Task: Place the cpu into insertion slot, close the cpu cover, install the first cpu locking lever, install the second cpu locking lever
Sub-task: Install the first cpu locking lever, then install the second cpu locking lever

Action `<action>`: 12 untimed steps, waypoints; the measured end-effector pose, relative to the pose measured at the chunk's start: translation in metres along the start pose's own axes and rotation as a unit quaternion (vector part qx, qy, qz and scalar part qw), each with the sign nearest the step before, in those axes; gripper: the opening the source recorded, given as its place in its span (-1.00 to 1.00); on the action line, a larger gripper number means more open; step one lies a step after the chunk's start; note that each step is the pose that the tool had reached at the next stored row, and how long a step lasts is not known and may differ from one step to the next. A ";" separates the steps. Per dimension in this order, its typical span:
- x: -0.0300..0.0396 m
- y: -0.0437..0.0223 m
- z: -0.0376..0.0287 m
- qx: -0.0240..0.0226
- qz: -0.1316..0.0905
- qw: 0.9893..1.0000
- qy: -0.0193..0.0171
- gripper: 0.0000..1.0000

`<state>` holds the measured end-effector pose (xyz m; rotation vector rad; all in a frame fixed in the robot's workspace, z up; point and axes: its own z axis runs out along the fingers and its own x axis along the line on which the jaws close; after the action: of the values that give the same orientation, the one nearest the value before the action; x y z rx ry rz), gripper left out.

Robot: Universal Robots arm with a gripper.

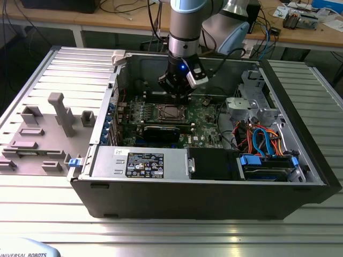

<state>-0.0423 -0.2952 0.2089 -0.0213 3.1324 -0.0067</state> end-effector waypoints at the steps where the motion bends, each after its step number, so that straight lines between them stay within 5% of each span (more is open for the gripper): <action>1: 0.0000 0.0000 -0.0015 0.000 0.000 1.000 0.000 -0.79; 12: 0.0000 -0.0002 -0.0026 0.000 0.000 1.000 0.000 -0.79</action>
<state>-0.0423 -0.2955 0.2115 -0.0204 3.1325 -0.0072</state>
